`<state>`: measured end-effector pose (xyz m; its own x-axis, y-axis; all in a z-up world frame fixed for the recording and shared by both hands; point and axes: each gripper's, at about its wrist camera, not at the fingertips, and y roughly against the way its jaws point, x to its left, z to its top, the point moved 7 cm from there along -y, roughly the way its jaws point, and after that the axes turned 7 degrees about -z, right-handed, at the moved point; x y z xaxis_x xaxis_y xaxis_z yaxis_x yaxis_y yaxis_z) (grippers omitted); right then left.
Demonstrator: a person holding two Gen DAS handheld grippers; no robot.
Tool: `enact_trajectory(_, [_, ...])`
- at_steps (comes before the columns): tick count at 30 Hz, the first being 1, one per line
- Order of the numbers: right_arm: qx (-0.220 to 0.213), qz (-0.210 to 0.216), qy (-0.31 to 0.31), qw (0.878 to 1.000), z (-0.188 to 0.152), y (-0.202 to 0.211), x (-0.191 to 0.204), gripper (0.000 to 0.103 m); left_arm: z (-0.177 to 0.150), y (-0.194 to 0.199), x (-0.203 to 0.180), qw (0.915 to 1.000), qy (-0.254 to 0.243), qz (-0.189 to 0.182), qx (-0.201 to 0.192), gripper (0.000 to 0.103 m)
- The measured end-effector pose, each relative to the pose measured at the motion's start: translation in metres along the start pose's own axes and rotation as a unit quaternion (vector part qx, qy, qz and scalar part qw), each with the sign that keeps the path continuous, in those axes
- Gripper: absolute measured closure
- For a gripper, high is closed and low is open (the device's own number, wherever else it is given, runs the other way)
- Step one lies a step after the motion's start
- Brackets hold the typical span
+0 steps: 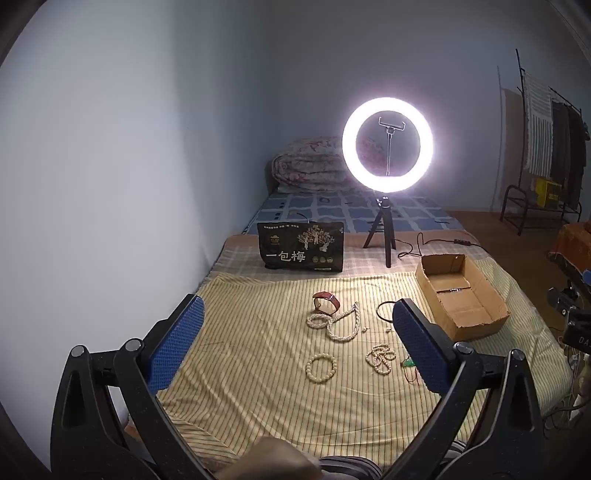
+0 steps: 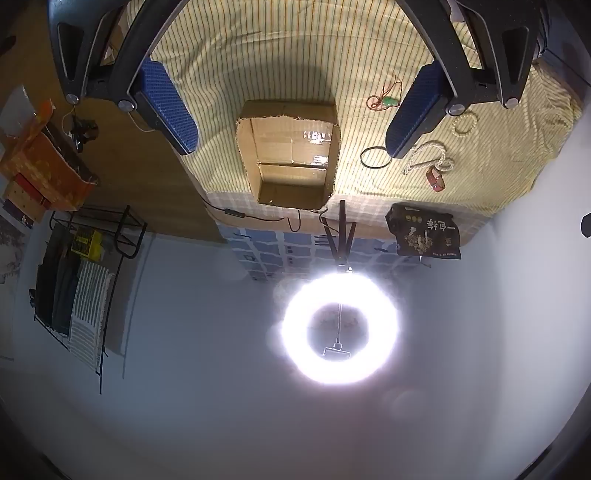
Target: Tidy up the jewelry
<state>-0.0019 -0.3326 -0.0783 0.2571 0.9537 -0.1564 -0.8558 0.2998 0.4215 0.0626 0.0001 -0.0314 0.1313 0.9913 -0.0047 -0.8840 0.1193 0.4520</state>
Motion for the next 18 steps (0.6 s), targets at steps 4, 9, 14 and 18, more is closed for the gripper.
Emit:
enact_trajectory(4, [0.001, 0.002, 0.0, 1.0, -0.0003, -0.0006, 0.0001, 0.0, 0.0004, 0.0003, 0.0, 1.0, -0.003, 0.002, -0.003, 0.0])
enact_trajectory(9, [0.002, 0.003, -0.001, 1.0, -0.0004, -0.0013, -0.0001, 0.0, 0.0005, 0.0001, -0.0013, 1.0, -0.004, -0.001, -0.004, 0.0])
enact_trajectory(14, [0.002, 0.002, -0.001, 1.0, 0.0004, -0.0006, 0.004, 0.0, 0.0062, -0.0027, -0.0017, 1.0, -0.004, 0.0, -0.005, 0.0])
enact_trajectory(18, [0.002, 0.0, 0.0, 1.0, -0.002, -0.0038, -0.0044, 0.0, 0.008, -0.0019, -0.0035, 1.0, -0.004, -0.002, -0.007, 0.0])
